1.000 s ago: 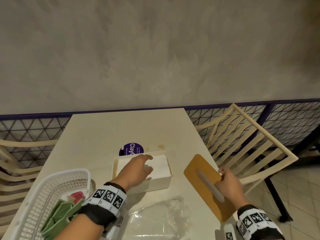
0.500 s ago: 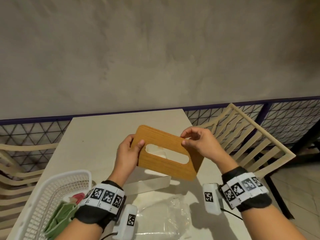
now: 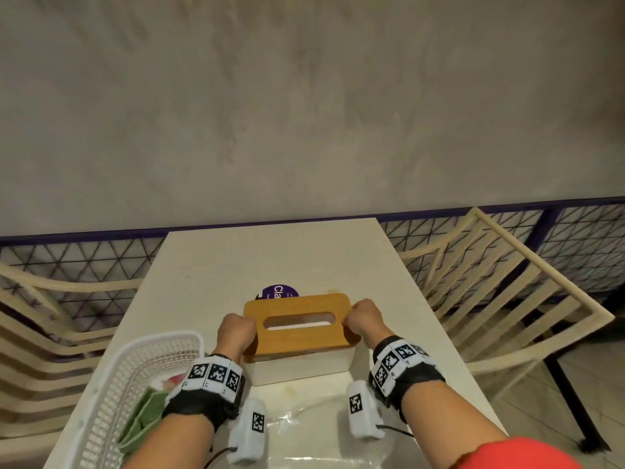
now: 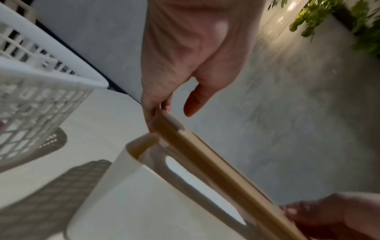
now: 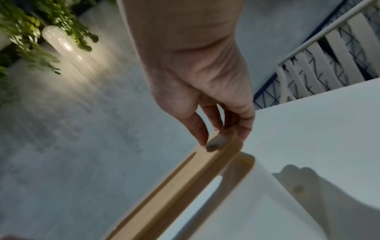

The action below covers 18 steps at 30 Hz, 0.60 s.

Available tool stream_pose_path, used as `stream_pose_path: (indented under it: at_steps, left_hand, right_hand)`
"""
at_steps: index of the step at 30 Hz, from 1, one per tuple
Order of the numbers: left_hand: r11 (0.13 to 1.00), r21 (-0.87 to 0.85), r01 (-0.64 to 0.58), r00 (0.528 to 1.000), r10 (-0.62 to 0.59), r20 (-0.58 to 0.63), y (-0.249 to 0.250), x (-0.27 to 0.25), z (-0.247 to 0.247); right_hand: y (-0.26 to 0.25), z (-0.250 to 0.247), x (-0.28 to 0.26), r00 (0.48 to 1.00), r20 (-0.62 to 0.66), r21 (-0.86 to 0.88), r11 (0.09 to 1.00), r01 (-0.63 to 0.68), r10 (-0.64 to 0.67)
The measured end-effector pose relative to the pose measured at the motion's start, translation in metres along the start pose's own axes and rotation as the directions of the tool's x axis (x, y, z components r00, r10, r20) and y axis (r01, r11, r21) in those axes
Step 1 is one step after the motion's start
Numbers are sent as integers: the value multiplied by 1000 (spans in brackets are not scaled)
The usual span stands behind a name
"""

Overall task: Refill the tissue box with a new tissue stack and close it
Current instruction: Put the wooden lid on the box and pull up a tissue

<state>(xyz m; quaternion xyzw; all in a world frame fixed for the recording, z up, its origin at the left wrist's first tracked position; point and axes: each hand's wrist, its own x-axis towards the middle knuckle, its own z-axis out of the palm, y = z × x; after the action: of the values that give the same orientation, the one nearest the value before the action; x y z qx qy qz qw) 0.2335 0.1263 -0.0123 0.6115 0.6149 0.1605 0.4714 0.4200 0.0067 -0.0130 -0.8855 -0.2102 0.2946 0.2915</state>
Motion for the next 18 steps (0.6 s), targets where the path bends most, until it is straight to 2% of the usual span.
stream_pose_path:
  at_steps: [8,14,18]
  left_hand:
    - [991,134,-4,999,-2,46,-9,1,13]
    - [965,260,-32,999,19,51,-12,1,15]
    - [944,317,-88,996,74,54,-17,6,10]
  right_hand:
    - [12,15,4,991,-92,-53,994,93,-98]
    - [10,17,7,985,-82,-92,986,142,-149]
    - [9,20,8,984,-85,-116,982,147,-157]
